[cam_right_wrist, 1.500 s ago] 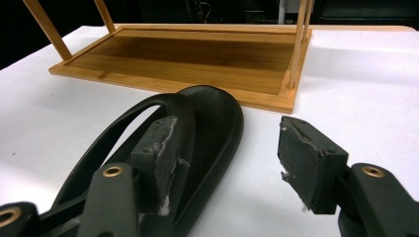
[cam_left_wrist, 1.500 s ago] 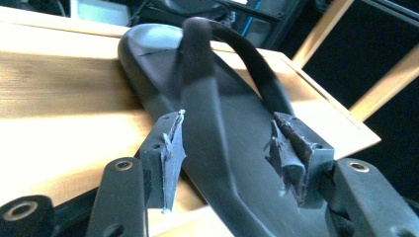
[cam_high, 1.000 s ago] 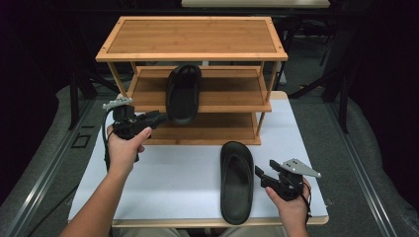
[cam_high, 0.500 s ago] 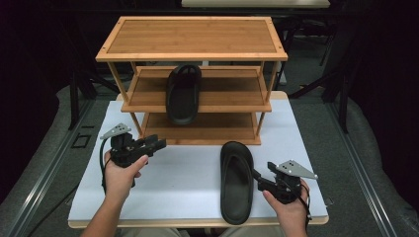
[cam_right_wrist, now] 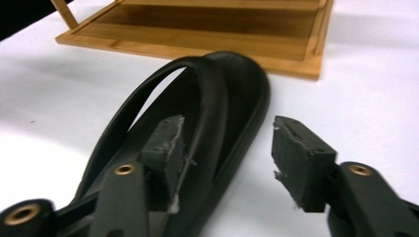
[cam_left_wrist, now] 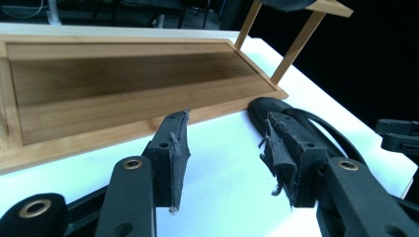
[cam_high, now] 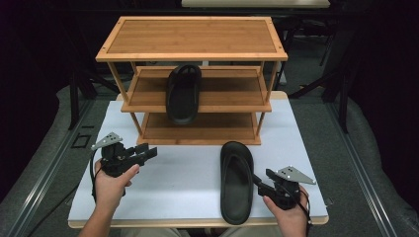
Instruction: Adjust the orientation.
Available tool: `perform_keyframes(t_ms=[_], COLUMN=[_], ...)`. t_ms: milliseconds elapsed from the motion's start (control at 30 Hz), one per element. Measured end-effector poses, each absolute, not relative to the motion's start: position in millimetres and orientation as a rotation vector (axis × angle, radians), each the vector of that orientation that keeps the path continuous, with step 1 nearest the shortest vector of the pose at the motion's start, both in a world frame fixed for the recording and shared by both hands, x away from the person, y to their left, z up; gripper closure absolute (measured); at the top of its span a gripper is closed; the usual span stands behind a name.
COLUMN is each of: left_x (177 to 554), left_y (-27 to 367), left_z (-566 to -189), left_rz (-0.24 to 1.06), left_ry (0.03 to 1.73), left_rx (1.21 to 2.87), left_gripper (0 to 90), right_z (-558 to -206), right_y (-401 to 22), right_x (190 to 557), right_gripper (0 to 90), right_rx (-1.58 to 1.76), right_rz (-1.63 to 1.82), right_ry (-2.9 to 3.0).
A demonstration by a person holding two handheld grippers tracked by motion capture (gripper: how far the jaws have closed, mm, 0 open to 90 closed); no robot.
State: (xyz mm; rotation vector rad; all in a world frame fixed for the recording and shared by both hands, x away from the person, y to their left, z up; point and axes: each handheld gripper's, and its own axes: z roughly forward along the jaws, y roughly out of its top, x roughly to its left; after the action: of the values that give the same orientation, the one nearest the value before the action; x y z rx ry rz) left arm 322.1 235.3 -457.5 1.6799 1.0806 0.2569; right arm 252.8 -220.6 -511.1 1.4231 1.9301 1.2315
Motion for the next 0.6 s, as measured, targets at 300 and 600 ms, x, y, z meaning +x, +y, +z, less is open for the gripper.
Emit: perform_keyframes(t_ms=[300, 600], left_x=[323, 325], left_y=[243, 242], left_z=[-459, -464], left_rz=[0.248, 0.241], left_ry=[1.097, 1.104], left_rx=[1.654, 1.660], left_gripper=[51.1, 50.9], right_z=[-526, -537], right_y=[-212, -197], right_x=[252, 252], right_gripper=[56.0, 62.9], right_rx=[1.427, 1.422], right_rz=[1.236, 1.155], right_ry=[2.006, 2.057])
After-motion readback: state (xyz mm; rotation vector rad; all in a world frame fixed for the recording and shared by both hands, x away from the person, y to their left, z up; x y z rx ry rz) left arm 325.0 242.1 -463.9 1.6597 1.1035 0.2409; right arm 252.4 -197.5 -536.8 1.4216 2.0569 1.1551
